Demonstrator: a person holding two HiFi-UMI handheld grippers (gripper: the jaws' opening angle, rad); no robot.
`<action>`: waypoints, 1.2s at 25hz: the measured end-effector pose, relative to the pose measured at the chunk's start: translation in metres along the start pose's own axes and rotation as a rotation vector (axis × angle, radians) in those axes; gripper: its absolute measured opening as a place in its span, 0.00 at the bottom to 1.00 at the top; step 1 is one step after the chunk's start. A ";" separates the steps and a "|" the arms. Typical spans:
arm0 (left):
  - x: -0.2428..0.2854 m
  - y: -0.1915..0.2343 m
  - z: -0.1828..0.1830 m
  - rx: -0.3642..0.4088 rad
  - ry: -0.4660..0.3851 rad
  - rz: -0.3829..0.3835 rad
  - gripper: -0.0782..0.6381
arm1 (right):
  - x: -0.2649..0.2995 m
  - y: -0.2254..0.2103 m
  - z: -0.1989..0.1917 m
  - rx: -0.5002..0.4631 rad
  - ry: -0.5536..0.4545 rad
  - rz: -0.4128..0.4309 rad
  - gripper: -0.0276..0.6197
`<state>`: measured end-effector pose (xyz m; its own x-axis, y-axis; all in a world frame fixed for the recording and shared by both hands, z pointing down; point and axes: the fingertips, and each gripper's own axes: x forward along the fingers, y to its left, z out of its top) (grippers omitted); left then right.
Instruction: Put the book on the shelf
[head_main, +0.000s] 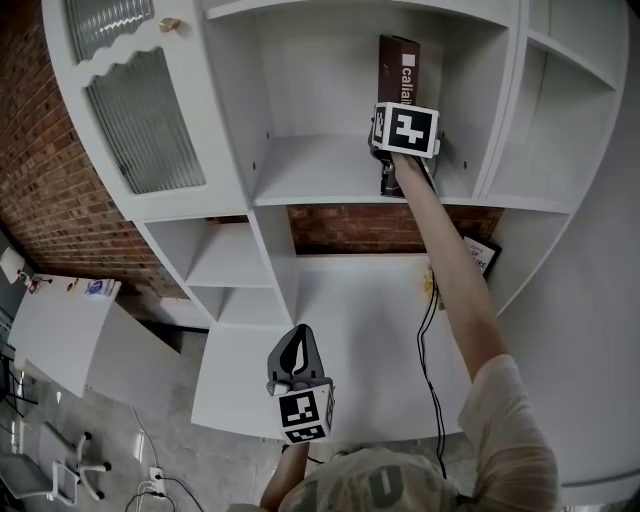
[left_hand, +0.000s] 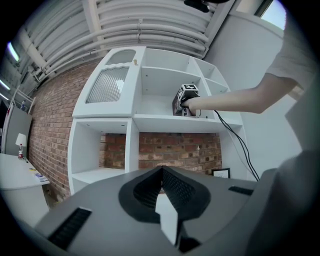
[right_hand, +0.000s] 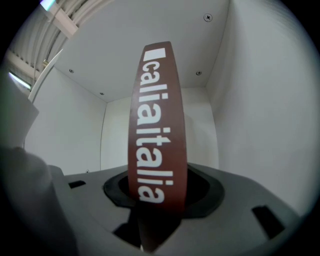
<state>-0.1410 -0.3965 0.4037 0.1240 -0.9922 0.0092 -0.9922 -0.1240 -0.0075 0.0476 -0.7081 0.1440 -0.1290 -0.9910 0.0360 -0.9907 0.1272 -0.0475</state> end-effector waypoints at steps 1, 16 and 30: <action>-0.001 0.001 0.000 -0.001 0.001 0.003 0.13 | -0.002 0.002 0.001 -0.002 -0.008 0.004 0.34; -0.036 -0.023 0.011 0.036 -0.007 -0.052 0.13 | -0.105 0.017 0.001 -0.095 -0.193 0.079 0.42; -0.058 -0.061 0.043 0.044 -0.097 -0.134 0.13 | -0.345 0.032 -0.096 -0.229 -0.466 0.167 0.33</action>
<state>-0.0874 -0.3322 0.3604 0.2573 -0.9627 -0.0837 -0.9658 -0.2533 -0.0561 0.0559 -0.3585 0.2261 -0.3041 -0.8635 -0.4024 -0.9491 0.2383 0.2060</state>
